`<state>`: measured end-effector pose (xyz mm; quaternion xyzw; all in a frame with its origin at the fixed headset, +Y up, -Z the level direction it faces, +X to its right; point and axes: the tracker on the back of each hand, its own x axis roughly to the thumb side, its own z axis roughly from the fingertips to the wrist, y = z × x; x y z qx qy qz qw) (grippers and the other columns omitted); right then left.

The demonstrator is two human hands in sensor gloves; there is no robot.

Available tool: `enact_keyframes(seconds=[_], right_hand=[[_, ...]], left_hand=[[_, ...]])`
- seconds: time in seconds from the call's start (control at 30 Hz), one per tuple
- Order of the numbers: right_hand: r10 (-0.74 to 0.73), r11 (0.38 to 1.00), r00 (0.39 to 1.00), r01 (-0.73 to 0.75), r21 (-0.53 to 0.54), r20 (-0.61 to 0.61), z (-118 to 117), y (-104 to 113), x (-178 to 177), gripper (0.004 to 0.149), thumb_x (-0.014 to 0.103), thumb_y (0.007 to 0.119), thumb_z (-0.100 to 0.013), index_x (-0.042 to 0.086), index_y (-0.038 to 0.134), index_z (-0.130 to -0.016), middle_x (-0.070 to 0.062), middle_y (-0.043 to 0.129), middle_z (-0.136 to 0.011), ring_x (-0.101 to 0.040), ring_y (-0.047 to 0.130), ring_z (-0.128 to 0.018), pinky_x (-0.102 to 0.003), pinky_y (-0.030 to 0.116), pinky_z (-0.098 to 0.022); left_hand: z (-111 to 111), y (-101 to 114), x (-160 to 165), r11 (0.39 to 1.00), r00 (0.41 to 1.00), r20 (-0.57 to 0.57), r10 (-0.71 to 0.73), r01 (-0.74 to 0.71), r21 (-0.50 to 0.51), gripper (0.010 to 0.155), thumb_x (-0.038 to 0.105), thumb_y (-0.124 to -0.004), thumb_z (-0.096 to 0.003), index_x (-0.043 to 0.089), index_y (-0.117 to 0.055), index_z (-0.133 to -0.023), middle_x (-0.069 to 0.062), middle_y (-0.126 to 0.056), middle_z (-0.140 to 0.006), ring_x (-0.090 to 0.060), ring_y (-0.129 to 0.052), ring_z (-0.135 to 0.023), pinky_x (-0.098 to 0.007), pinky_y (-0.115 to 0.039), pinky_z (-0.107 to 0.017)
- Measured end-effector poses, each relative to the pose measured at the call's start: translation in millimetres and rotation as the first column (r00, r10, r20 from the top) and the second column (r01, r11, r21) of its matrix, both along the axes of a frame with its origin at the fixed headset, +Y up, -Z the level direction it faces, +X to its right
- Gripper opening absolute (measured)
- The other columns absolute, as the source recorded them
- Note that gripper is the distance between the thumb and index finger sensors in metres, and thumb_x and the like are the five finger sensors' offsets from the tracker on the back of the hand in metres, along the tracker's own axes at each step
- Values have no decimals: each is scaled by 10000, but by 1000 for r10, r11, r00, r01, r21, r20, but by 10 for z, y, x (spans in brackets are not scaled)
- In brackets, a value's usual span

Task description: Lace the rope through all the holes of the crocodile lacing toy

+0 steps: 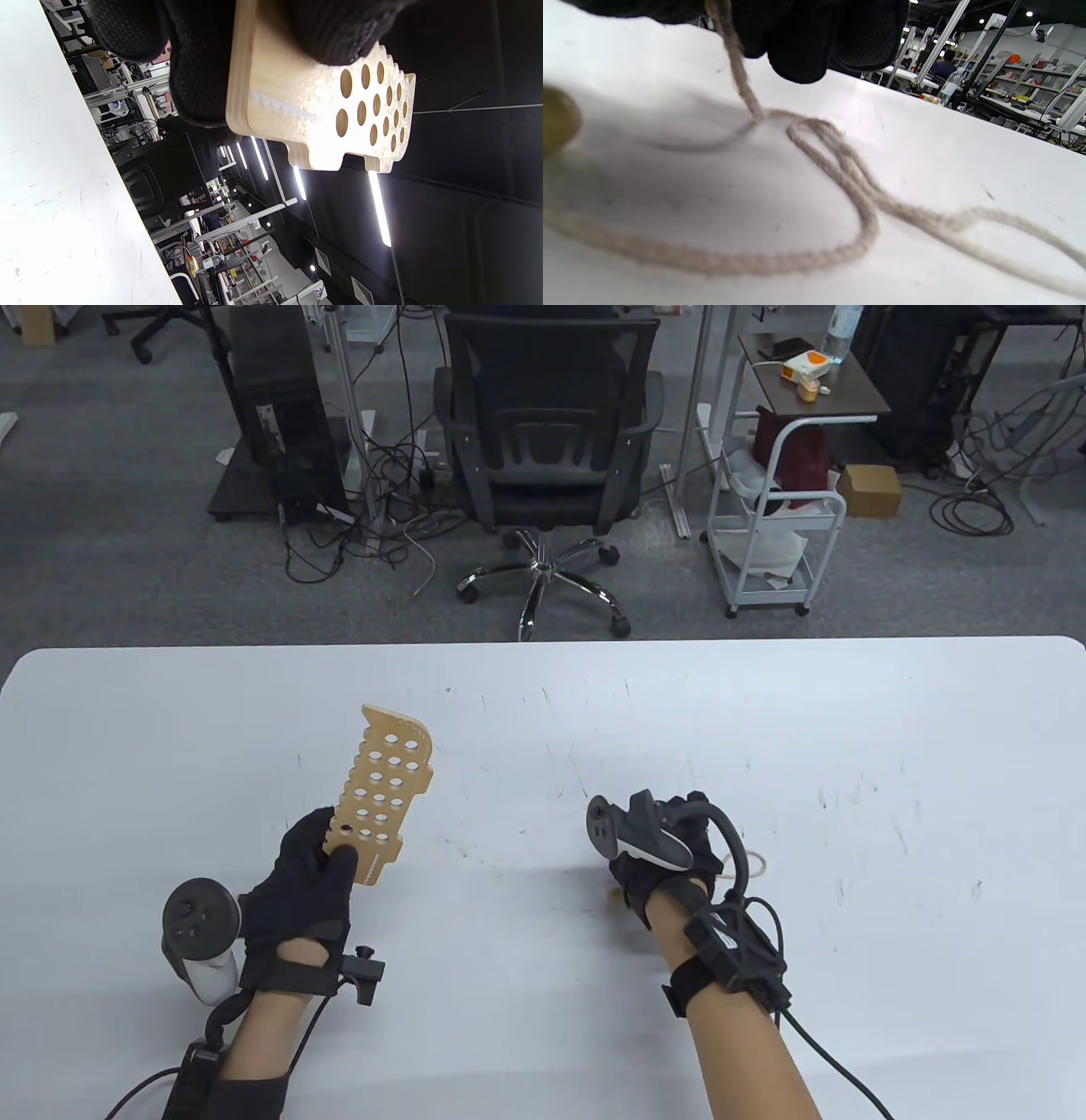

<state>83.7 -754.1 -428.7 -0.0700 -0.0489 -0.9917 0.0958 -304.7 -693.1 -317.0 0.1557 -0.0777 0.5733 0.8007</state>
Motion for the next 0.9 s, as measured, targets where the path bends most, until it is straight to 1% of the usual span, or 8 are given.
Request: enact_keyframes(seconds=[0.23,0.43,0.57,0.73,0.9], right_hand=[[-100,992,995,101,81,-7,153,201,90,416,467,637,-466,186,716,-762,-75,779,-831,-426,684,-851,-658,421,-682],[-217,964,976,217,155,-17,314,376,223,404,441,646,-460,186,739,-760,-77,797,-823,-424,699,-845,-655,430,-680],[-319,911,947,320,259,-48,492,570,346,387,448,669,-447,197,797,-713,-67,856,-775,-416,754,-813,-648,467,-668],[-405,848,910,411,334,-89,682,736,445,385,458,693,-439,202,821,-696,-62,878,-758,-408,777,-800,-642,482,-665],[-489,760,858,507,406,-157,881,856,470,378,478,719,-435,210,850,-668,-52,906,-731,-397,802,-787,-636,501,-658]], left_hand=[[4,-5,2,1000,1000,-1,-2,2,0,576,359,-782,-421,274,-636,-971,19,-882,-812,-221,-997,-619,-522,-719,-668],[5,-10,0,1000,1000,-7,-3,3,-4,576,359,-782,-420,274,-636,-971,18,-882,-811,-222,-996,-619,-523,-719,-667],[3,-23,2,1000,1000,-11,-9,8,-13,577,358,-782,-419,271,-637,-971,19,-883,-809,-223,-997,-616,-523,-719,-666],[-3,-40,17,999,1000,-12,-26,25,-24,576,357,-784,-418,270,-640,-969,19,-885,-807,-225,-998,-615,-524,-720,-665],[-10,-63,39,998,999,-12,-46,45,-33,573,356,-784,-417,270,-643,-965,20,-885,-806,-225,-998,-614,-523,-721,-665]])
